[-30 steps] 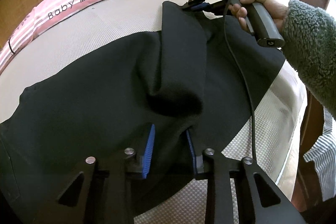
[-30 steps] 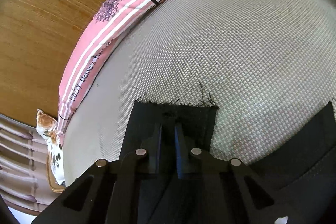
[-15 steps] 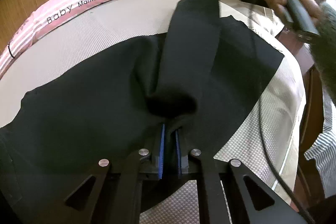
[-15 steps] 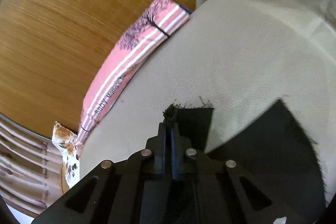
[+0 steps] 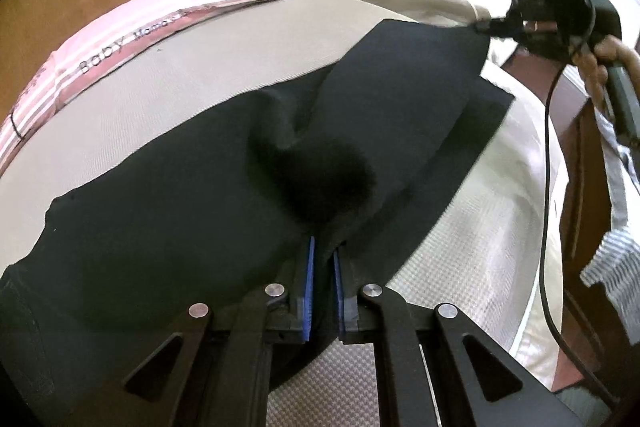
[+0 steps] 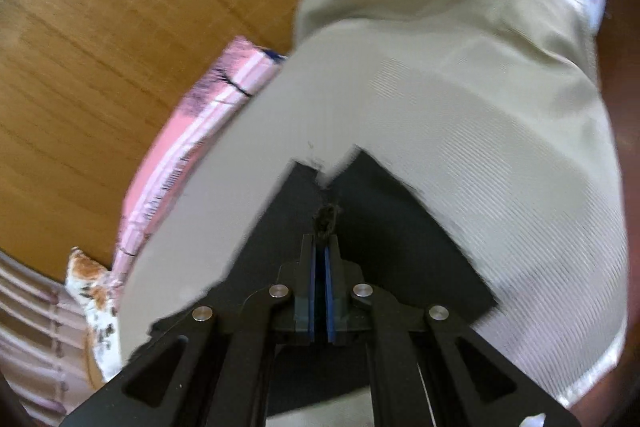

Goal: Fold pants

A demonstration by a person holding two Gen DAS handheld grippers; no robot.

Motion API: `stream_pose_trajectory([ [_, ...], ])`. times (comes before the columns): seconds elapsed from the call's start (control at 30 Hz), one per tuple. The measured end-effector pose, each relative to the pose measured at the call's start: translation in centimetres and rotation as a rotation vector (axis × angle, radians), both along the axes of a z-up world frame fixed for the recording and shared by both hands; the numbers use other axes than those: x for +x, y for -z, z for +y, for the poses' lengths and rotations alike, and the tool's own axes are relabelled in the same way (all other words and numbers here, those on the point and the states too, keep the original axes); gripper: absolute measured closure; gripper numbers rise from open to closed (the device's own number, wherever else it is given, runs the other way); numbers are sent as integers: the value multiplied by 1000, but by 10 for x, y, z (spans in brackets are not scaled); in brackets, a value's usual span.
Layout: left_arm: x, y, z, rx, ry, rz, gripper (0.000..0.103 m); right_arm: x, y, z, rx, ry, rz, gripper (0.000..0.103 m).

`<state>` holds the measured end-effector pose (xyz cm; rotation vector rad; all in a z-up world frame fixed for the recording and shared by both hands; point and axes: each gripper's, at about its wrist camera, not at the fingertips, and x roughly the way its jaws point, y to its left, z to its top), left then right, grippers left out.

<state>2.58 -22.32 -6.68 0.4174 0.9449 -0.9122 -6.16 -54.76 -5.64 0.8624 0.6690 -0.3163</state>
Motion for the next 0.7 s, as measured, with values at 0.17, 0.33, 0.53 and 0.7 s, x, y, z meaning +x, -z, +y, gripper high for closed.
stream_pose_trajectory([
  [0.17, -5, 11, -5, 35, 49, -2, 94, -17, 38, -1, 6, 59, 119, 99],
  [0.33, -7, 10, -6, 27, 61, 1, 94, -33, 30, 8, -56, 88, 127, 100],
  [0.53, -7, 12, -4, 22, 105, 16, 94, -35, 56, 12, -61, 81, 205, 100],
  [0.7, -7, 12, 1, 27, 134, 38, 94, -45, 39, -1, -56, 119, 181, 82],
])
